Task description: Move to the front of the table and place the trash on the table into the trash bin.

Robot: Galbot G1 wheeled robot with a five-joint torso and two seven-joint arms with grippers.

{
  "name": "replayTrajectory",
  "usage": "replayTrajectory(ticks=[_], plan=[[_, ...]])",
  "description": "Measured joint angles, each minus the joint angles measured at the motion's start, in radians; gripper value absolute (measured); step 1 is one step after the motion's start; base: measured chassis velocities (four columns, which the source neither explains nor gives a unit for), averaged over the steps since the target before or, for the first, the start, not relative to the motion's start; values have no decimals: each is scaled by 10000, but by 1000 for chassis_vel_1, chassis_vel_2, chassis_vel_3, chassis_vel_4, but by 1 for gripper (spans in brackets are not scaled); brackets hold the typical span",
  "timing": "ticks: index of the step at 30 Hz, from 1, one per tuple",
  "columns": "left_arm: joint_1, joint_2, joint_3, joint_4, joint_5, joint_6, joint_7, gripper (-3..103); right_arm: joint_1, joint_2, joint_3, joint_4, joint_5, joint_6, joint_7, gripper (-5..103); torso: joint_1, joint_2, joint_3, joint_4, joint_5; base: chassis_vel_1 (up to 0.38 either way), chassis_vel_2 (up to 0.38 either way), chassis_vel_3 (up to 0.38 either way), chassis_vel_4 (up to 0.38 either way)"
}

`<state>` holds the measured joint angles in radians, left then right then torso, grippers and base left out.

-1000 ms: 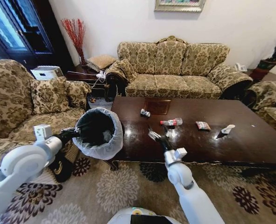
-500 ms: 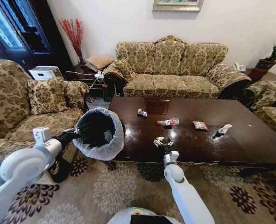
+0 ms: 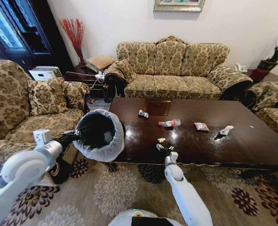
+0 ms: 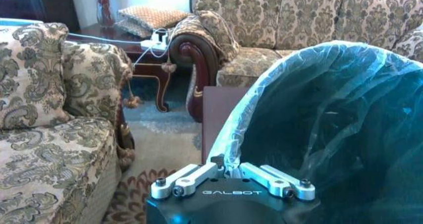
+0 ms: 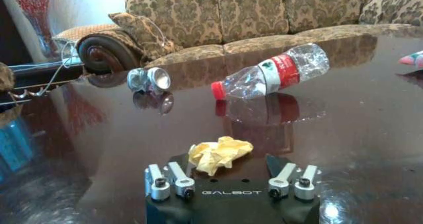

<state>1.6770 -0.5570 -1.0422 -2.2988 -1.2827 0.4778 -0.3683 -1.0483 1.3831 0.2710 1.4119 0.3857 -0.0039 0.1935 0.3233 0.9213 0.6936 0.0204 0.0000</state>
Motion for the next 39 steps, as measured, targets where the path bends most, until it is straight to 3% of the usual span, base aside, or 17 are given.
replayTrajectory(ticks=[11,14,16,26,30,33,34,36,39], plan=[[-70,-68,58,22,12,-11,15,0,62,-49,-23,-59,23,20,-152,46,1,0,0,0,0,0,0,0,0],[-58,-81,58,18,20,-17,17,0,79,-49,-27,-69,23,19,-165,46,0,0,0,0,0,0,0,0,0],[-53,-95,57,-3,27,-17,52,0,94,-49,-31,-104,28,19,-187,33,1,0,0,0,0,0,0,0,0],[-49,-66,52,13,75,-17,105,0,62,-76,-20,-1,55,38,-305,5,1,-1,0,0,0,0,0,0,0],[-50,7,43,35,75,-17,112,0,-11,-200,2,327,192,736,-1083,1,1,0,0,0,2,0,0,0,0],[-69,101,40,109,58,-17,108,0,-207,-435,-63,1527,411,1422,-2284,0,1,0,1,-1,1,0,0,0,0],[-69,101,40,109,58,-17,108,0,-207,-435,-63,1527,411,1422,-2284,0,1,0,1,-1,1,0,0,0,0],[-72,183,37,144,12,6,93,0,-297,-605,-326,2913,510,1512,-3047,0,1,0,0,-1,0,0,0,0,0],[-104,243,51,180,-14,40,76,0,-232,-837,-803,4364,672,1157,-3431,0,1,0,-1,-1,1,0,0,0,0]])
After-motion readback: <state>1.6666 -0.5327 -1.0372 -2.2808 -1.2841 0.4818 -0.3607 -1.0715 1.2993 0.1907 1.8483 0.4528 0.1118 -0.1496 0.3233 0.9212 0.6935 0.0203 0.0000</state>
